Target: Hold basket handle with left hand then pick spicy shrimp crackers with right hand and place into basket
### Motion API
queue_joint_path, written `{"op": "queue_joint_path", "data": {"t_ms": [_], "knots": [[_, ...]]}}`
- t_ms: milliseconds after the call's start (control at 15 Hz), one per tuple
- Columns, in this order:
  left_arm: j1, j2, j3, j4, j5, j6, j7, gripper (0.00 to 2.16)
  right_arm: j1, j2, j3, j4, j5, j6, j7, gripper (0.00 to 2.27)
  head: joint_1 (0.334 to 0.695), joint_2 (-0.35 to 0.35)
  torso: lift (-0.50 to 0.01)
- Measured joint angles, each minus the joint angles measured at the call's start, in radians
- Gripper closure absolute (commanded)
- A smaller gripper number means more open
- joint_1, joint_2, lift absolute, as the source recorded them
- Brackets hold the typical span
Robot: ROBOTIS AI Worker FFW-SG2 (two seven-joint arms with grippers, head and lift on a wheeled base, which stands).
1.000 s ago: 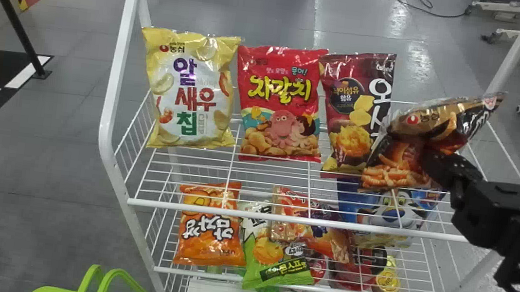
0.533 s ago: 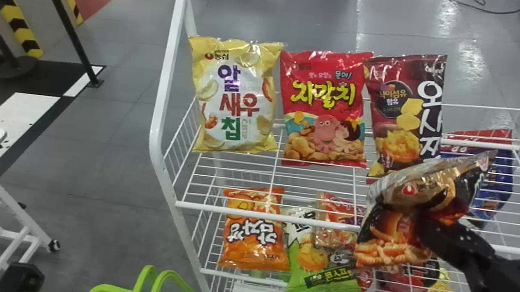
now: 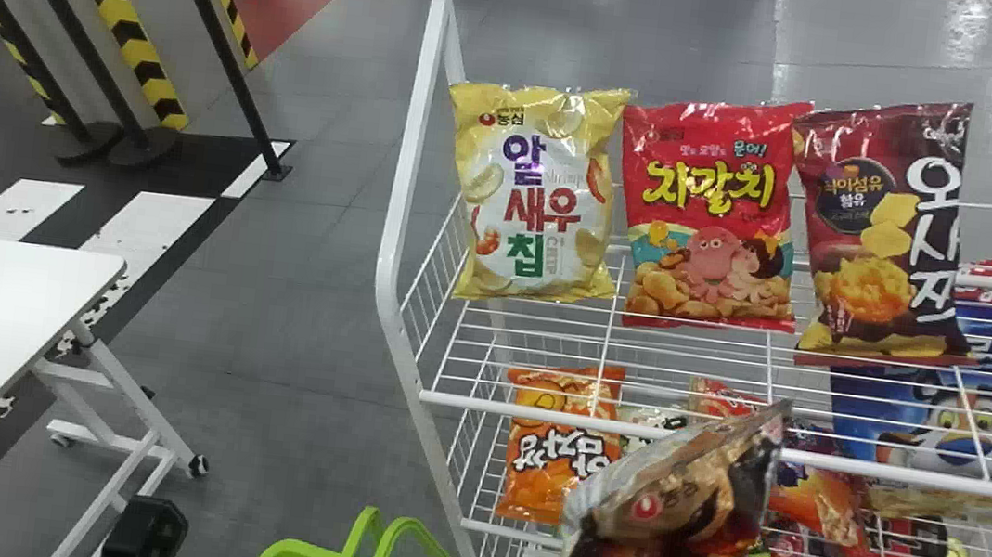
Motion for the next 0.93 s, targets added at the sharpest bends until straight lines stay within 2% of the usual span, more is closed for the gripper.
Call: {"op": "queue_joint_path", "data": {"t_ms": [133,533,800,933], "knots": [[-0.001,0.000,0.000,0.000,0.001,0.000,0.000,1.79,0.006,0.001,0.047,0.012,-0.005,0.006,0.024,2.24,0.695,0.350,-0.037],[-0.002,0.001,0.000,-0.003,0.005,0.000,-0.003,1.79,-0.001,0.015,0.092,0.132,-0.089,0.030,0.153,2.24,0.695,0.350,-0.037],[-0.002,0.005,0.002,-0.005,0.007,0.000,-0.003,1.79,-0.048,0.047,0.098,0.322,-0.138,0.000,0.347,2.24,0.695,0.350,-0.037],[-0.002,0.006,0.003,-0.006,0.007,0.000,-0.003,1.79,-0.077,0.060,0.095,0.416,-0.178,-0.013,0.382,2.22,0.695,0.350,-0.037]]}}
